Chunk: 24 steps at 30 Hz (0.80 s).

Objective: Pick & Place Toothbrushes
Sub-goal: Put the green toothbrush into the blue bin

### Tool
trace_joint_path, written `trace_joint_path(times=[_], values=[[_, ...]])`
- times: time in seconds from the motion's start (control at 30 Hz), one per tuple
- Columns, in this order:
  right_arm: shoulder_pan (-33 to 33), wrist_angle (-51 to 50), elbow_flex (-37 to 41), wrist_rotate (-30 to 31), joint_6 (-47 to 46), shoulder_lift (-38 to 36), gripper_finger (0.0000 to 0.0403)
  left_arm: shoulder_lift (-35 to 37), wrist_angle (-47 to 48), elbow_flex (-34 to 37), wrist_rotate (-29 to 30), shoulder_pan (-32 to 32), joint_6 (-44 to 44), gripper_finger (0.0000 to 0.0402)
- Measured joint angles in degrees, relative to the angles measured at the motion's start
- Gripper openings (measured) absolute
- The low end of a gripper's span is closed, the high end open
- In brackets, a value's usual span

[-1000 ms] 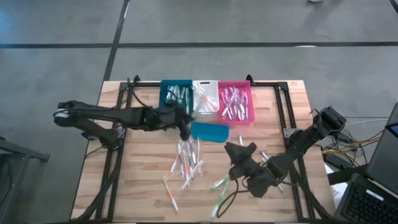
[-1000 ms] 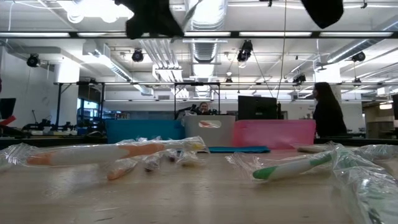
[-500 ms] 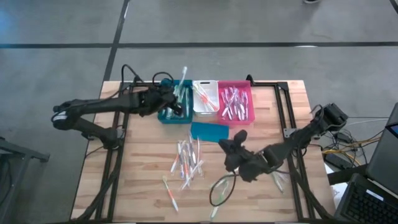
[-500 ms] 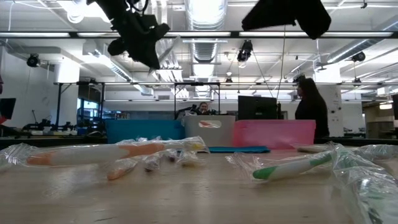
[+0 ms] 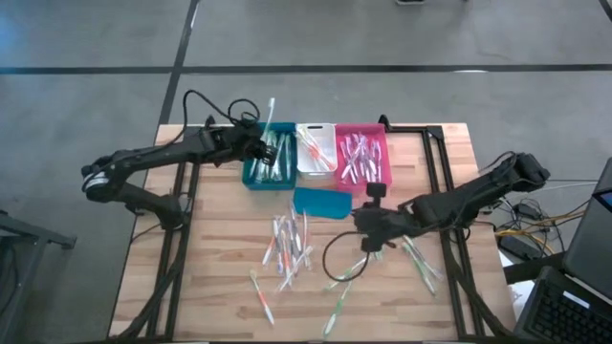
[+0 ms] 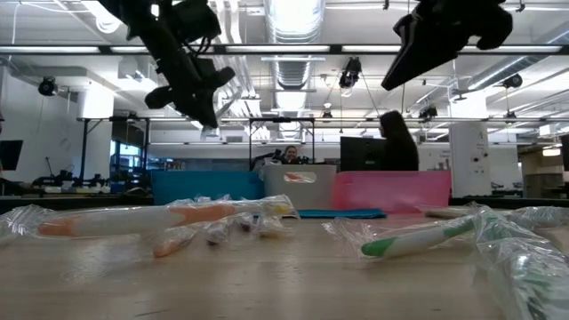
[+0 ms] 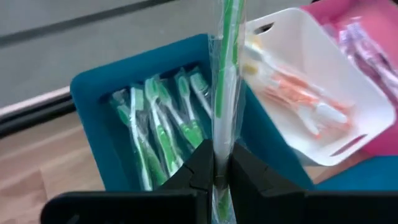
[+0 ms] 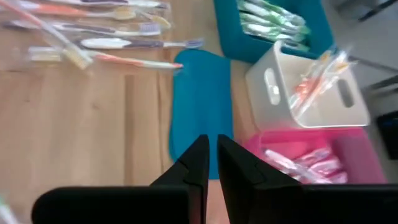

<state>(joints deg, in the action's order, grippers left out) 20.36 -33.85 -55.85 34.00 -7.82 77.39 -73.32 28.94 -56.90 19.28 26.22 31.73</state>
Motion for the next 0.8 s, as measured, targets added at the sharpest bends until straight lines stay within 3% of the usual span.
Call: trace_joint_path(times=[0.2,0.5,0.8], values=[[-1.4,0.1,3.1,-5.8,-1.7,-6.1,0.0028,-2.3,-2.1,2.3,-5.4,2.9,1.5,0.0030],[-1.9,0.2,7.8,-6.0,-4.0,-14.2,0.0010,-10.4,-5.1,2.6,-10.6,5.6,4.2,0.0033],[-1.9,0.2,11.3,-5.9,-7.5,-17.3,0.0008,-18.3,-4.9,0.1,-20.5,6.5,10.0,0.0030]])
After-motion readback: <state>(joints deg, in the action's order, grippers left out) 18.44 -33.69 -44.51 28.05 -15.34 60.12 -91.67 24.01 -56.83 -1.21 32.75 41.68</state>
